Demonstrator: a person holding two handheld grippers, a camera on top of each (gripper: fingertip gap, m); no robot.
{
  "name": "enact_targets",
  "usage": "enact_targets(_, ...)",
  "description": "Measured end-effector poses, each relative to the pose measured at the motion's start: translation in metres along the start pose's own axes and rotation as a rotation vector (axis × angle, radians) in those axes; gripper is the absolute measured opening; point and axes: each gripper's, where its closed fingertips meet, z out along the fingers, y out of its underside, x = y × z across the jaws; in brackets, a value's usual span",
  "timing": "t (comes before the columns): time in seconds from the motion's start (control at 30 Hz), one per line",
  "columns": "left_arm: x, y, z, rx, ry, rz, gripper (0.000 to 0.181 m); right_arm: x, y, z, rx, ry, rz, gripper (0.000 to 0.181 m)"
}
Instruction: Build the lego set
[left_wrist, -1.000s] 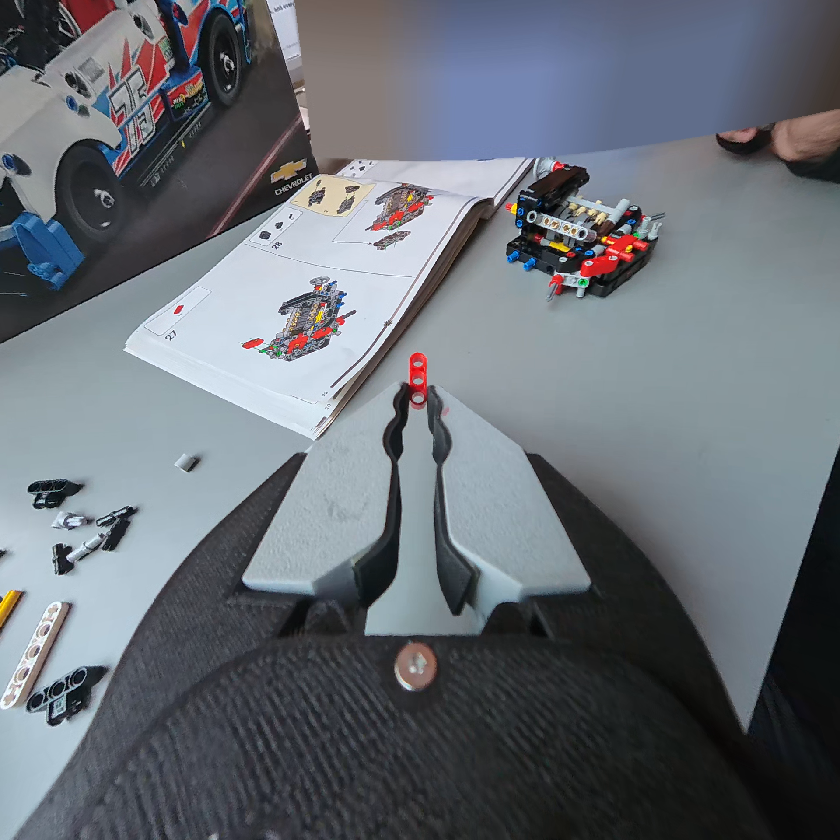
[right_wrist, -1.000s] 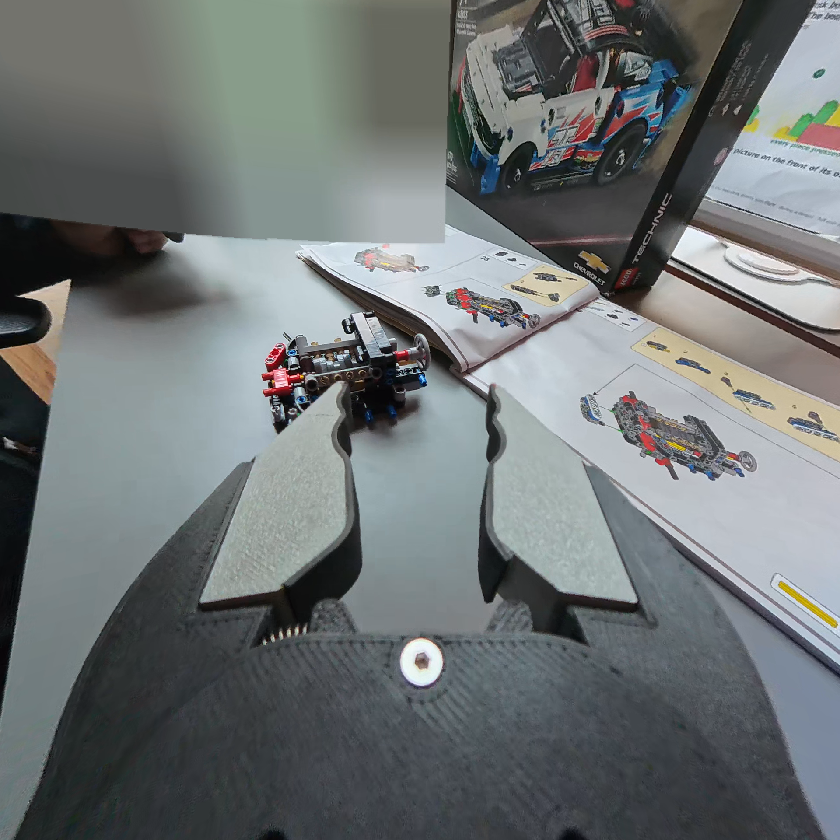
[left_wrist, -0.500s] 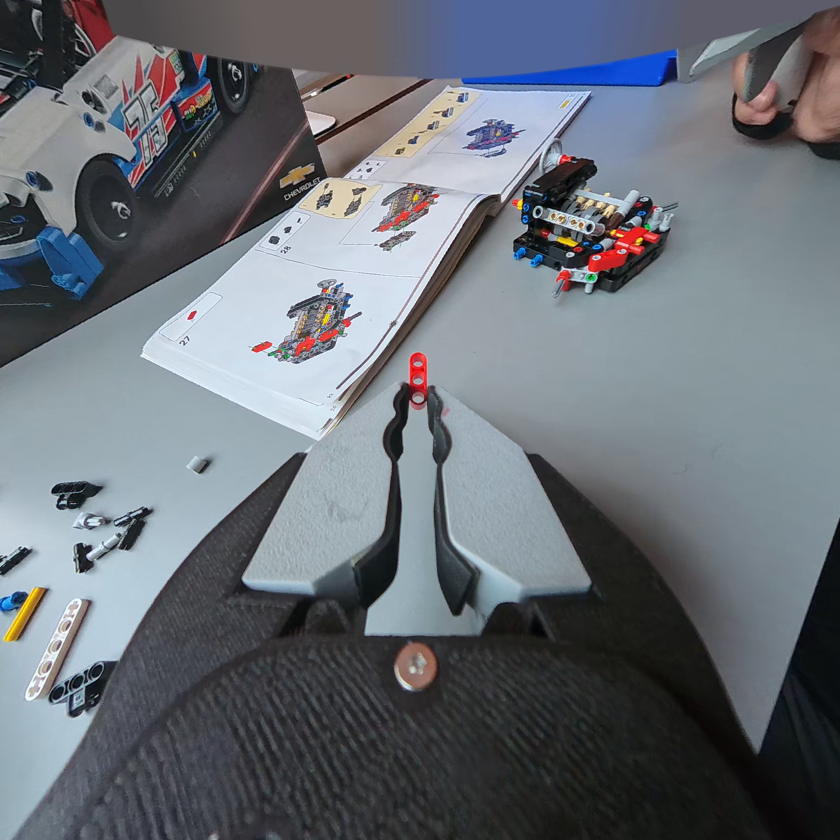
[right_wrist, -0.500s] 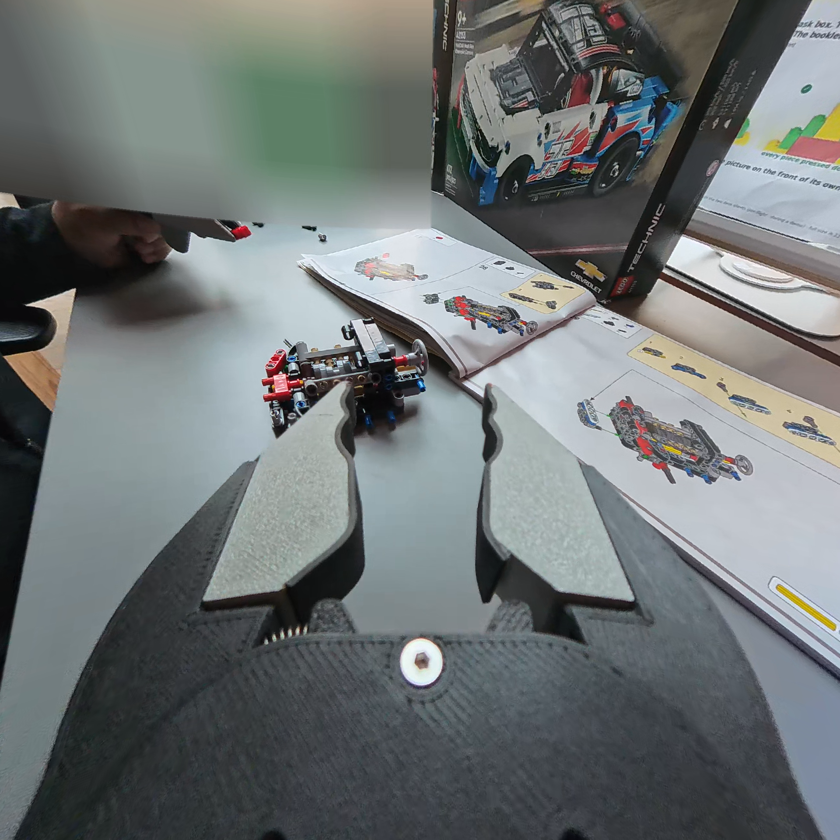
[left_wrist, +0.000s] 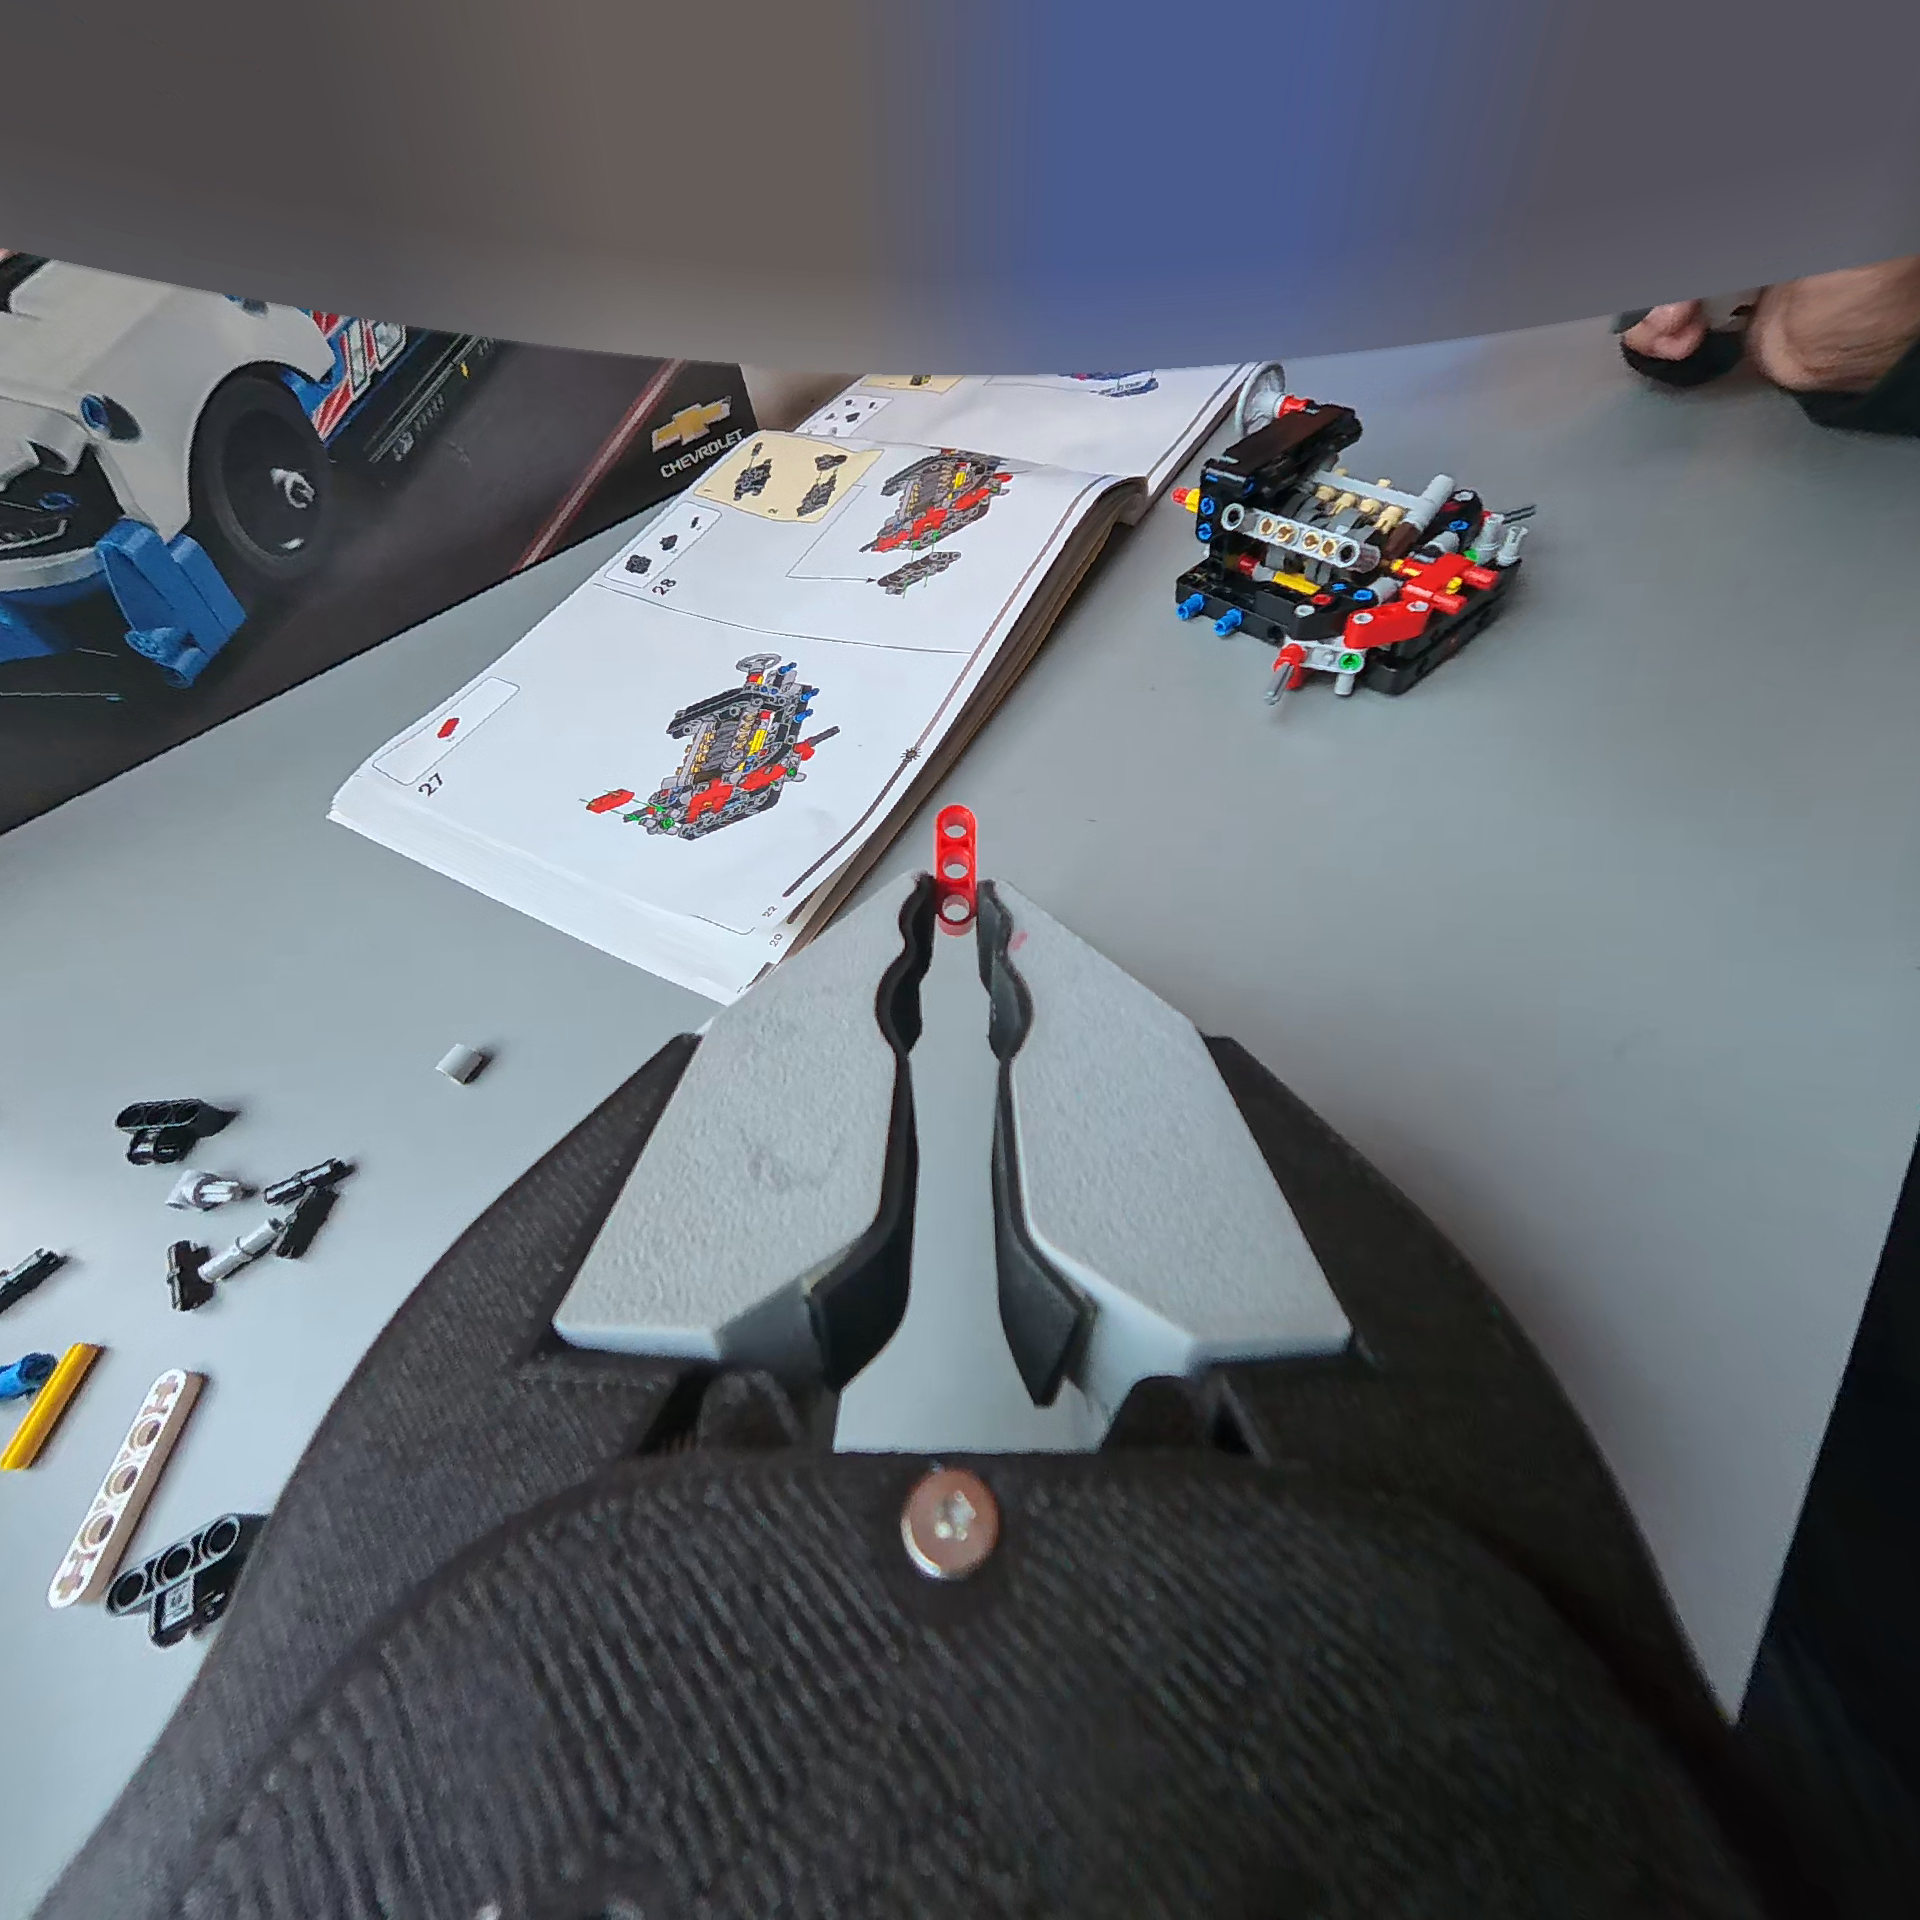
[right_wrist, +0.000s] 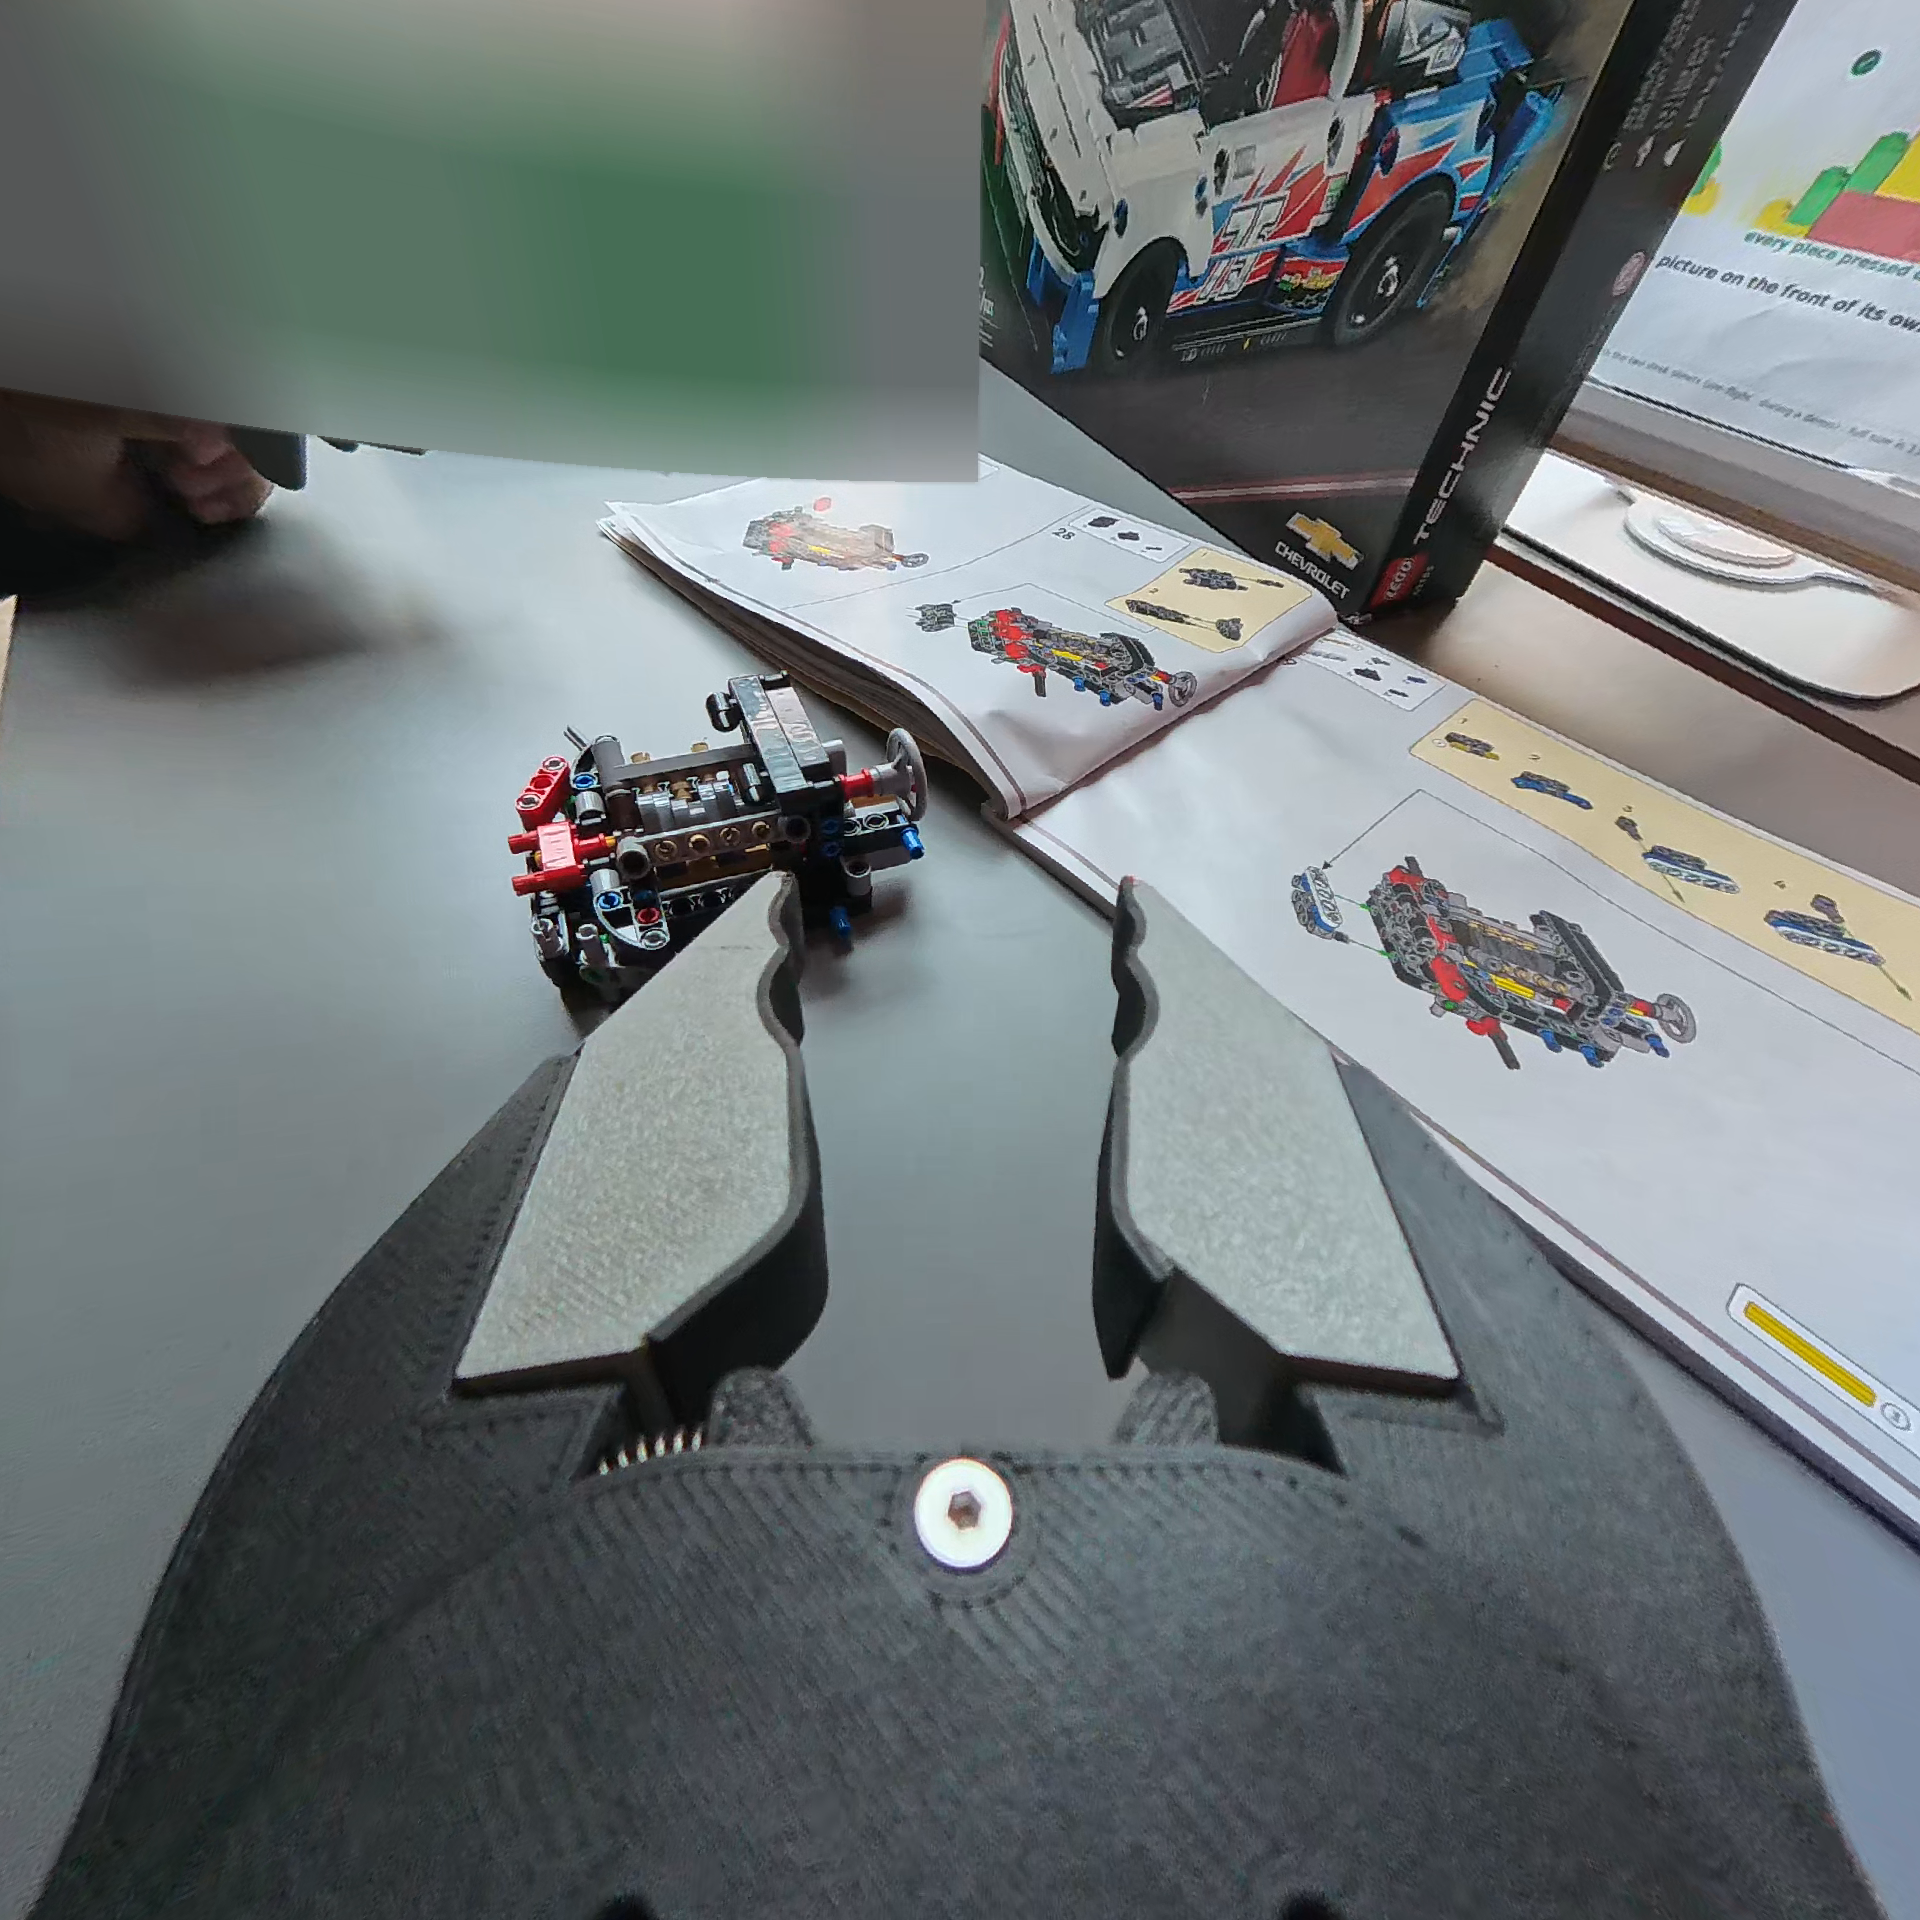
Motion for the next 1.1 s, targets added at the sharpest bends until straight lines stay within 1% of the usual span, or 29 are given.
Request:
enact_targets(0.27, -0.002, -0.001, -0.001, 0.005, -0.02, 0.003, 0.005, 0.001, -0.004, -0.004, 0.026, 0.002, 0.012, 0.057)
enact_targets(0.73, -0.001, 0.001, 0.001, -0.011, -0.014, 0.004, 0.005, 0.001, -0.004, -0.005, 0.03, 0.004, 0.004, 0.057)
enact_targets(0.9, -0.002, 0.002, 0.002, -0.016, -0.012, 0.003, 0.005, 0.0, -0.01, -0.008, 0.065, 0.001, -0.004, 0.056)
enact_targets(1.1, 0.003, 0.004, 0.005, -0.043, -0.007, 0.048, 0.005, -0.01, -0.02, -0.015, 0.133, -0.052, -0.019, 0.052)
